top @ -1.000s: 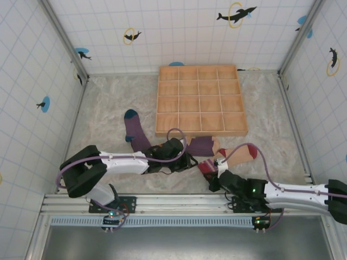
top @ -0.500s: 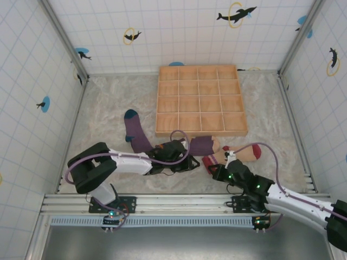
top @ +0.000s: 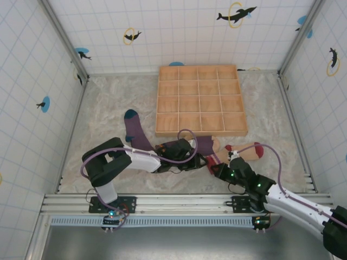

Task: Roll the socks

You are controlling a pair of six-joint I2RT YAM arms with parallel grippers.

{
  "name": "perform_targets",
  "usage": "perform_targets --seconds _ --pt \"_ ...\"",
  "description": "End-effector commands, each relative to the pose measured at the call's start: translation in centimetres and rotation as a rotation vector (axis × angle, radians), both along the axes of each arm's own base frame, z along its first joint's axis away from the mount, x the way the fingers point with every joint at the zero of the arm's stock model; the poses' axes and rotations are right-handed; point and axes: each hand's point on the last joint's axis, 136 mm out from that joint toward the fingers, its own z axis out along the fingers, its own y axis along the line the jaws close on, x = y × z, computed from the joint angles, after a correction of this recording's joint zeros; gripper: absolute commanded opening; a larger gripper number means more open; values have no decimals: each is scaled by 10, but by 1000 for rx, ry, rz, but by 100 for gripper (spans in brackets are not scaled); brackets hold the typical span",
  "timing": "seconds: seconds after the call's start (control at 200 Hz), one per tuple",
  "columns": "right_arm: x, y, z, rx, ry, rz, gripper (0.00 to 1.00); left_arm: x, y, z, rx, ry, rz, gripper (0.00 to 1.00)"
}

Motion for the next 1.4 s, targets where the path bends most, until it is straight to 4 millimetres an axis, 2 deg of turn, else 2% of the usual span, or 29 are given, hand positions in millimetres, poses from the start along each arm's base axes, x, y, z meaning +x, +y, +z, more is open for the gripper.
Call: perform_targets --seconds 0.0,0.225,0.455,0.696,0.946,1.106,1.181,1.296,1.396 --pt "-31 -37 -58 -191 180 -15 0 1 -11 5 -30 -4 -16 56" --pt "-29 -41 -58 -186 213 -45 0 3 -10 -5 4 9 6 48" --pt "-31 -44 -63 -164 231 -58 0 6 -22 -6 0 5 -16 48" --pt "-30 -44 -62 -163 229 -55 0 9 -27 -25 48 30 0 46" --pt "-30 -43 -61 -158 225 -55 0 12 -25 -46 105 71 38 32" --pt "-28 -44 -58 -168 206 -48 0 12 -22 -51 142 81 48 11" --pt "-24 -44 -52 -181 186 -49 18 13 -21 -50 151 82 48 0" --pt "-15 -46 -32 -219 140 -51 39 14 -20 -43 149 79 48 0" --pt "-8 -45 -11 -248 98 -40 50 13 -15 -35 150 86 47 0"
